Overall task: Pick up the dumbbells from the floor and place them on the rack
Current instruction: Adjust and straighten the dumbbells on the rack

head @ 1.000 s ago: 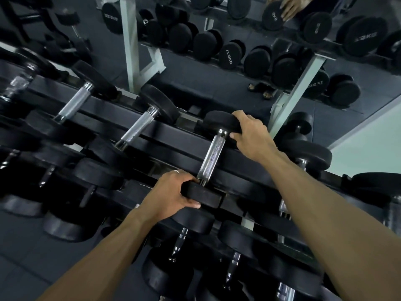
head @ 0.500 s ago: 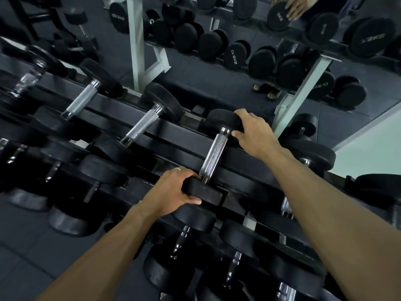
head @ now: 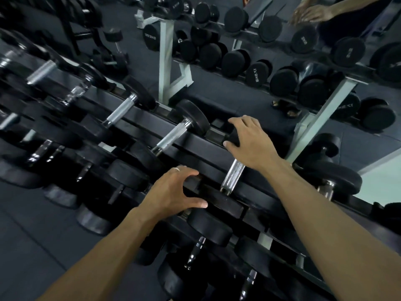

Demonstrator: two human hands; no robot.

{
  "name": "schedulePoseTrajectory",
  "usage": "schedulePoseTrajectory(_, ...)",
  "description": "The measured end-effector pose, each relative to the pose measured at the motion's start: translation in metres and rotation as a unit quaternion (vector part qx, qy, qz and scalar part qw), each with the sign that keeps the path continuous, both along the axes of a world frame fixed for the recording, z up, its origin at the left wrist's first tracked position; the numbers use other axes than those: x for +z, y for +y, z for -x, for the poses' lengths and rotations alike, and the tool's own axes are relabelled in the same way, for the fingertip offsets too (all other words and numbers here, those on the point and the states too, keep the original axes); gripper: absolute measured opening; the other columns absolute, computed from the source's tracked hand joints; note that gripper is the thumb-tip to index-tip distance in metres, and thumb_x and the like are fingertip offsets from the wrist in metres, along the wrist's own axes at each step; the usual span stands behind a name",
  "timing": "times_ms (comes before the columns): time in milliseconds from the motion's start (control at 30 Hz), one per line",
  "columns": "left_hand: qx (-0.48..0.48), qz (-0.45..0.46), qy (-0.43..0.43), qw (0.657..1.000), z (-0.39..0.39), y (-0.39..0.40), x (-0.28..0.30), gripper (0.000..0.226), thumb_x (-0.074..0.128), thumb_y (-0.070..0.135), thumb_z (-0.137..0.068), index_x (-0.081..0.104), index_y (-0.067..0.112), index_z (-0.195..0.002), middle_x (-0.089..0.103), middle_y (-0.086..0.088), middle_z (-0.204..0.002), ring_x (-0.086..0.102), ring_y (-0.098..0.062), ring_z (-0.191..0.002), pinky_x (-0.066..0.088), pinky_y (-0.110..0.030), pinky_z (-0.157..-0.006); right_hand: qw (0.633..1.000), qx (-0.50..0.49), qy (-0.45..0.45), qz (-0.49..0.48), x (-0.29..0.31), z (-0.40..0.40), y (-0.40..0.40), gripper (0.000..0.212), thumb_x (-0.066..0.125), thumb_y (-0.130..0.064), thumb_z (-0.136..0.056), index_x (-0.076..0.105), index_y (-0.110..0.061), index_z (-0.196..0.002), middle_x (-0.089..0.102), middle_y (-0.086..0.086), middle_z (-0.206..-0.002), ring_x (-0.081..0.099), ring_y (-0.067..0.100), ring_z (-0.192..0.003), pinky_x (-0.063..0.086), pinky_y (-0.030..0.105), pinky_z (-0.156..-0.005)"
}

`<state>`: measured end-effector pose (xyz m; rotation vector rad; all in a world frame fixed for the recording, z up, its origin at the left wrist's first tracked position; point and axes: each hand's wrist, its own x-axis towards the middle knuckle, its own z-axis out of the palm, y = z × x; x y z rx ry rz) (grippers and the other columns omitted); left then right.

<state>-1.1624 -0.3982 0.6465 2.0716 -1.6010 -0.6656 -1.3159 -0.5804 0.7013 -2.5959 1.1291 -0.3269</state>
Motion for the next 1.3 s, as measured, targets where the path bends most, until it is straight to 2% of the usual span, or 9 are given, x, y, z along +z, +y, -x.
schedulePoseTrajectory(100,0.021,0.005,-0.020,1.000,-0.027,0.001,0.004,0.081,0.077,0.062,-0.063,0.049,0.032,-0.133,0.043,0.000,-0.144,0.029,-0.008,-0.140,0.026,-0.023,-0.105,1.000,0.005,-0.010,-0.021,-0.003,-0.027,0.005,0.064,0.064,-0.035,-0.089,0.037,-0.015,-0.143,0.041,0.006,-0.144,0.032,0.026,-0.137,0.039,0.040,-0.107)
schedulePoseTrajectory(300,-0.001,0.034,-0.065,0.997,-0.104,-0.010,0.011,0.076,0.082,0.051,-0.063,0.054,0.024,-0.128,0.049,0.003,-0.130,0.040,-0.018,-0.129,0.039,-0.032,-0.101,0.998,-0.029,0.011,-0.059,-0.012,-0.080,0.003,0.073,0.064,-0.038,-0.090,0.027,-0.015,-0.149,0.037,0.008,-0.148,0.036,0.029,-0.135,0.039,0.043,-0.107)
schedulePoseTrajectory(400,-0.049,0.012,-0.068,0.996,-0.138,-0.017,0.011,0.081,0.087,0.035,-0.058,0.053,0.024,-0.131,0.048,0.003,-0.130,0.033,-0.016,-0.130,0.031,-0.023,-0.099,0.996,-0.060,0.015,-0.069,-0.015,-0.106,0.000,0.074,0.063,-0.036,-0.091,0.023,-0.014,-0.150,0.037,0.009,-0.147,0.041,0.030,-0.132,0.042,0.044,-0.104)
schedulePoseTrajectory(500,-0.089,-0.003,-0.059,0.994,-0.163,-0.026,-0.003,0.081,0.088,0.028,-0.055,0.054,0.021,-0.129,0.051,0.000,-0.123,0.039,-0.019,-0.122,0.028,-0.019,-0.100,0.993,-0.086,0.019,-0.075,-0.021,-0.126,-0.004,0.072,0.064,-0.032,-0.091,0.024,-0.014,-0.148,0.044,0.010,-0.141,0.049,0.031,-0.124,0.046,0.045,-0.098)
schedulePoseTrajectory(600,-0.106,-0.010,-0.024,0.994,-0.179,-0.033,-0.023,0.076,0.090,0.034,-0.053,0.057,0.027,-0.121,0.051,0.007,-0.115,0.047,-0.013,-0.110,0.042,-0.034,-0.100,0.990,-0.118,0.004,-0.072,-0.029,-0.134,-0.007,0.063,0.063,-0.028,-0.092,0.028,-0.016,-0.144,0.055,0.011,-0.126,0.057,0.033,-0.110,0.049,0.046,-0.090)
schedulePoseTrajectory(767,-0.110,-0.003,-0.008,0.994,-0.186,-0.037,-0.027,0.071,0.092,0.035,-0.053,0.063,0.023,-0.117,0.055,0.009,-0.110,0.049,-0.010,-0.102,0.042,-0.026,-0.091,0.990,-0.129,-0.010,-0.052,-0.035,-0.141,-0.008,0.055,0.062,-0.022,-0.093,0.034,-0.015,-0.139,0.059,0.011,-0.113,0.061,0.032,-0.097,0.048,0.041,-0.080)
schedulePoseTrajectory(900,-0.086,-0.004,0.052,0.995,-0.181,-0.033,-0.029,0.058,0.091,0.037,-0.051,0.067,0.028,-0.103,0.060,0.012,-0.100,0.056,-0.008,-0.096,0.046,-0.032,-0.091,0.994,-0.097,0.033,-0.026,-0.030,-0.153,-0.018,0.053,0.062,-0.022,-0.092,0.037,-0.017,-0.138,0.060,0.011,-0.106,0.061,0.031,-0.093,0.044,0.037,-0.077)
schedulePoseTrajectory(1200,-0.055,-0.018,0.102,0.993,-0.177,-0.028,-0.028,0.054,0.090,0.037,-0.054,0.065,0.033,-0.102,0.060,0.015,-0.099,0.056,-0.002,-0.097,0.048,-0.029,-0.088,0.994,-0.073,0.080,-0.009,-0.021,-0.165,-0.026,0.053,0.065,-0.024,-0.090,0.038,-0.018,-0.135,0.062,0.010,-0.108,0.062,0.035,-0.094,0.049,0.042,-0.078)
schedulePoseTrajectory(1300,-0.052,-0.024,0.111,0.992,-0.176,-0.028,-0.029,0.053,0.090,0.037,-0.054,0.065,0.036,-0.101,0.060,0.016,-0.099,0.056,-0.001,-0.097,0.049,-0.027,-0.087,0.993,-0.077,0.083,-0.012,-0.021,-0.166,-0.025,0.052,0.064,-0.024,-0.091,0.039,-0.018,-0.135,0.062,0.009,-0.108,0.062,0.034,-0.095,0.045,0.039,-0.075)
